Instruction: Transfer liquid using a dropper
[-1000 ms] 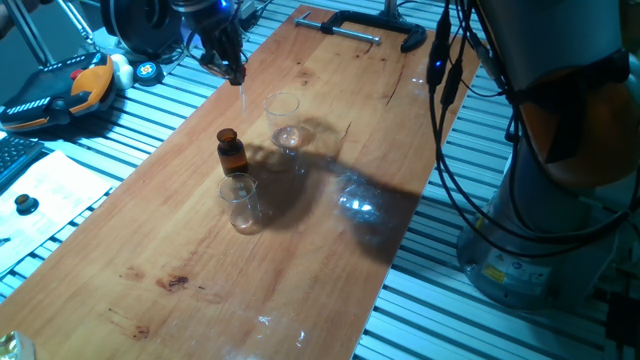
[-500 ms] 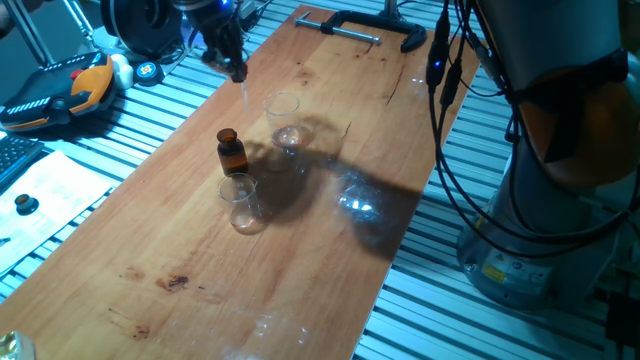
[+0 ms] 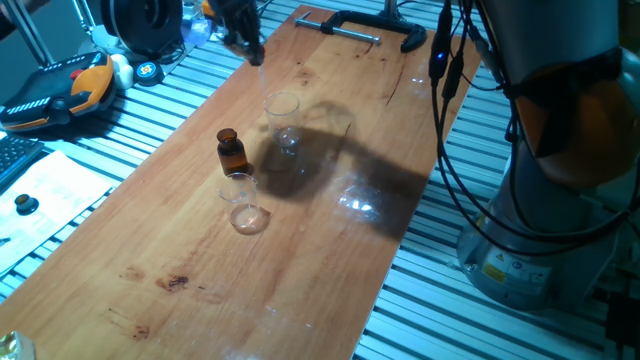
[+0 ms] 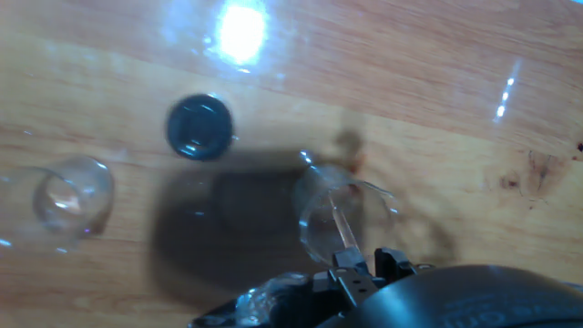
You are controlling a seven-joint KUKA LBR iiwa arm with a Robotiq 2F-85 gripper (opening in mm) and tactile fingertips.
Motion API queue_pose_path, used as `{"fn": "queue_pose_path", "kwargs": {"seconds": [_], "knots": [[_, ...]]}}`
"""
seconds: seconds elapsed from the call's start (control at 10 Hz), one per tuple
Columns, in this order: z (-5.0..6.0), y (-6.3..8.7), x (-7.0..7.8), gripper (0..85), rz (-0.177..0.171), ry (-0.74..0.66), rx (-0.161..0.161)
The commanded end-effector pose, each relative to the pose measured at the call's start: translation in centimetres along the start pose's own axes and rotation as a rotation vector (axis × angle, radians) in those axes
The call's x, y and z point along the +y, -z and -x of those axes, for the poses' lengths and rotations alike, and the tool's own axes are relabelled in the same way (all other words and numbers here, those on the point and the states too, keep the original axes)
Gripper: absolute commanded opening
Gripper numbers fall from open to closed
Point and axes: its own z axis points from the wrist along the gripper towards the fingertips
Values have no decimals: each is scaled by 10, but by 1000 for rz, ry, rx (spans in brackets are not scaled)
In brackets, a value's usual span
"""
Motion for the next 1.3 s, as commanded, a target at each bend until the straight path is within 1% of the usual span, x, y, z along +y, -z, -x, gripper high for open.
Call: {"fn": "queue_pose_path", "kwargs": {"seconds": [0.0, 0.1, 0.3, 0.4, 0.6, 0.8, 0.9, 1.2], "knots": [[-1, -4, -1, 170, 5, 4, 1], [-3, -7, -1, 170, 5, 4, -4], [-2, -11, 0, 170, 1, 9, -8], [-1, -16, 0, 170, 4, 12, -15], [3, -25, 2, 170, 7, 18, -24], [9, -37, 3, 167, 23, 26, -32], [10, -43, 3, 167, 28, 27, -40], [6, -55, 8, 170, 39, 28, -52]]}}
